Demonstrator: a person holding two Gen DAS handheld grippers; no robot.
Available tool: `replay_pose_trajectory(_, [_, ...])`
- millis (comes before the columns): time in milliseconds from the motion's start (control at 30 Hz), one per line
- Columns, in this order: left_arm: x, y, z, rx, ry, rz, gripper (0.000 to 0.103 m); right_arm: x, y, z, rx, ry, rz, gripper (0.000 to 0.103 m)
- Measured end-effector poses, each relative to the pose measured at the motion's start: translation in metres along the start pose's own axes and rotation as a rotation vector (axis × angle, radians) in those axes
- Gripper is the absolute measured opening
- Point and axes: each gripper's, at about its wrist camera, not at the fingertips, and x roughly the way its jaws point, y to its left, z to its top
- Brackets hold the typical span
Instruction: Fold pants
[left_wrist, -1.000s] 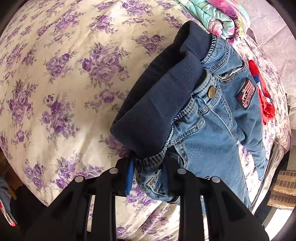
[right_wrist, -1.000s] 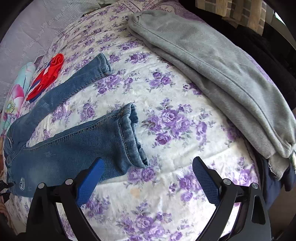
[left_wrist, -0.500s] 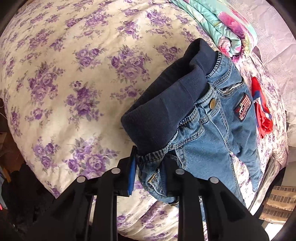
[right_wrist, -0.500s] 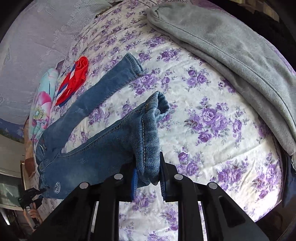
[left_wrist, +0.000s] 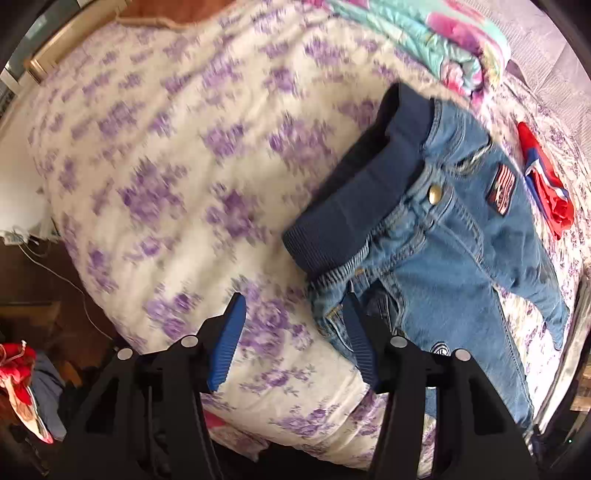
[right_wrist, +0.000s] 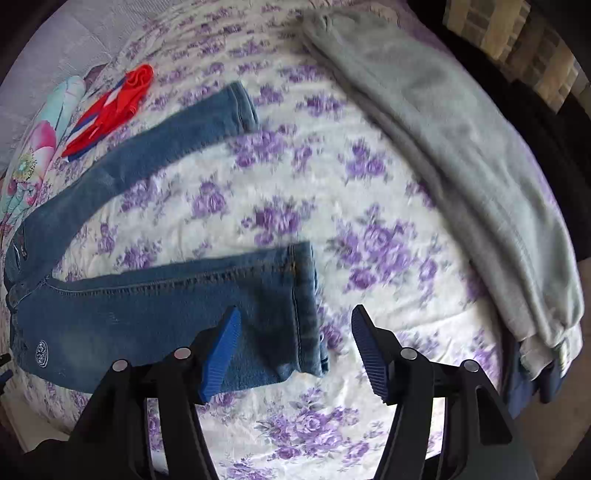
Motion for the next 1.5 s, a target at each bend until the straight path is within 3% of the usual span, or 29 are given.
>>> replay_pose_trajectory(33, [-0.014, -0.003, 0.009, 0.02, -0.043, 0.011, 0.068, -0.016, 0.007, 0.011, -0.034, -0.056, -0.018, 0.077])
replay_pose_trajectory(67, [-0.027, -0.011, 0.021, 0.053, -0.083, 0.014, 0.072, -0.029, 0.017, 0.023, -0.073, -0.105, -0.012, 0.082])
replay_pose_trajectory(167, [-0.048, -0.046, 0.058, 0.194, -0.185, 0.016, 0.074, -0.035, 0.052, 0.066, -0.196, -0.15, 0.083, 0.086])
replay_pose_trajectory(233, [-0.047, -0.079, 0.079, 0.265, -0.202, -0.011, 0.074, -0.022, 0.072, 0.095, -0.249, -0.156, 0.11, 0.086])
replay_pose_trajectory(300, [-0.031, -0.105, 0.103, 0.318, -0.154, -0.073, 0.074, -0.003, 0.086, 0.117, -0.264, -0.186, 0.106, 0.086])
replay_pose_trajectory(367, [-0.001, -0.132, 0.123, 0.35, -0.074, -0.118, 0.074, 0.035, 0.092, 0.143, -0.249, -0.149, 0.061, 0.086])
replay_pose_trajectory(500, [0.059, -0.169, 0.139, 0.402, 0.03, -0.006, 0.052, 0.095, 0.08, 0.173, -0.19, -0.068, 0.037, 0.085])
replay_pose_trajectory(567, [0.086, -0.172, 0.147, 0.372, 0.087, 0.013, 0.047, 0.117, 0.072, 0.18, -0.153, -0.018, 0.042, 0.084])
replay_pose_trajectory(600, [0.096, -0.173, 0.152, 0.357, 0.111, 0.017, 0.045, 0.128, 0.067, 0.182, -0.123, 0.023, 0.06, 0.08])
replay_pose_trajectory(633, [0.106, -0.173, 0.157, 0.343, 0.137, 0.023, 0.043, 0.139, 0.063, 0.182, -0.087, 0.071, 0.11, 0.05])
replay_pose_trajectory(700, [0.117, -0.177, 0.161, 0.332, 0.168, 0.032, 0.044, 0.15, 0.057, 0.18, -0.024, 0.127, 0.213, 0.027])
replay_pose_trajectory(733, [0.117, -0.182, 0.161, 0.342, 0.169, 0.051, 0.044, 0.148, 0.059, 0.18, -0.028, 0.129, 0.236, 0.021])
replay_pose_trajectory(833, [0.112, -0.194, 0.154, 0.4, 0.141, 0.103, 0.042, 0.119, 0.062, 0.181, -0.052, 0.073, 0.201, 0.018])
replay_pose_trajectory(967, [0.107, -0.196, 0.143, 0.424, 0.109, 0.086, 0.042, 0.099, 0.064, 0.171, -0.066, 0.047, 0.104, 0.017])
replay_pose_trajectory(1067, [0.109, -0.19, 0.136, 0.421, 0.106, 0.094, 0.043, 0.145, 0.07, 0.161, -0.143, 0.097, 0.017, 0.021])
replay_pose_trajectory(1133, [0.114, -0.197, 0.134, 0.439, 0.107, 0.118, 0.043, 0.146, 0.085, 0.158, -0.238, 0.013, -0.062, 0.027])
replay_pose_trajectory(1200, [0.11, -0.201, 0.136, 0.462, 0.109, 0.116, 0.043, 0.142, 0.1, 0.163, -0.321, 0.045, -0.165, 0.04])
replay_pose_trajectory(1233, [0.106, -0.2, 0.141, 0.463, 0.115, 0.093, 0.044, 0.136, 0.104, 0.165, -0.346, 0.051, -0.189, 0.05])
replay_pose_trajectory(1333, [0.074, -0.182, 0.152, 0.46, 0.123, -0.052, 0.046, 0.098, 0.113, 0.168, -0.364, 0.005, -0.166, 0.054])
replay_pose_trajectory(1367, [0.06, -0.176, 0.156, 0.471, 0.095, -0.071, 0.05, 0.082, 0.118, 0.168, -0.376, -0.028, -0.166, 0.06])
replay_pose_trajectory(1433, [0.032, -0.166, 0.163, 0.516, 0.019, -0.083, 0.082, 0.048, 0.129, 0.164, -0.401, -0.093, -0.125, 0.067])
replay_pose_trajectory(1500, [0.011, -0.16, 0.175, 0.586, -0.02, -0.128, 0.089, 0.021, 0.145, 0.159, -0.417, -0.135, -0.052, 0.069])
